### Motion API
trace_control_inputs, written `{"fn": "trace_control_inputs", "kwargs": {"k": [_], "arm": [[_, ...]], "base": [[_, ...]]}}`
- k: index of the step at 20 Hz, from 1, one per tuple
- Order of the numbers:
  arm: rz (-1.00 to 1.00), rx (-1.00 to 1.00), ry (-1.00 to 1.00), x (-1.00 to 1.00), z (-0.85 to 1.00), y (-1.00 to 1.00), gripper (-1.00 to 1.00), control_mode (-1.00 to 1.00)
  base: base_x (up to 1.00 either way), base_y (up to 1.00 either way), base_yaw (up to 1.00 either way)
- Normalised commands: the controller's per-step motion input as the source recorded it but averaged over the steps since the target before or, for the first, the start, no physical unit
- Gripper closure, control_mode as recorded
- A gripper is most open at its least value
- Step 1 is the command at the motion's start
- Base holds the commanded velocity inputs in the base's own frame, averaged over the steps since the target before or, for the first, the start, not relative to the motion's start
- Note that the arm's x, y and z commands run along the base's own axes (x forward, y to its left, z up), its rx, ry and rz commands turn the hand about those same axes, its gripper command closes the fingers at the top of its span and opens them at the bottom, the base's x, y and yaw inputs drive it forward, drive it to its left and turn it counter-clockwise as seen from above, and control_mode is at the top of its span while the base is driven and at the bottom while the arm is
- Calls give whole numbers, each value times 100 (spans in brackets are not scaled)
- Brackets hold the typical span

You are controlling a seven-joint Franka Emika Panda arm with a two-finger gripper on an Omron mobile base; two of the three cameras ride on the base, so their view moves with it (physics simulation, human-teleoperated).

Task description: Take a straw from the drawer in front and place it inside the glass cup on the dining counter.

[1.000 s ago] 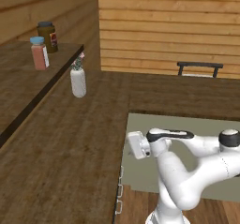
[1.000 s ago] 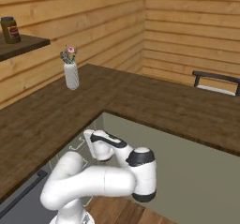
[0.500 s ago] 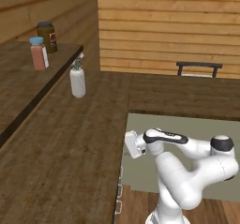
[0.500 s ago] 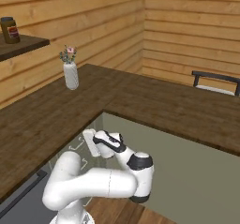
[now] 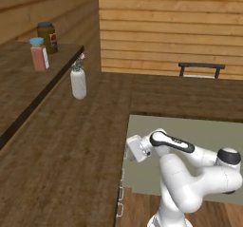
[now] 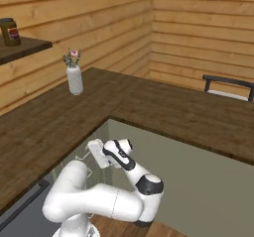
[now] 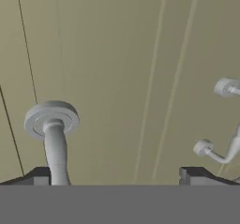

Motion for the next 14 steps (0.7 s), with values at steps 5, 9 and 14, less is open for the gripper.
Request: {"fn": "trace_control_inputs", "kwargs": {"k": [5,9,14], "arm": [[13,0,-1,-37,-44,8,100,-100],[7,0,-3,-14,-30,3,100,-100],[0,-1,-10,-39,-3,-51,100,-100]], "base": [[0,0,0],[0,0,0],[0,0,0]]}}
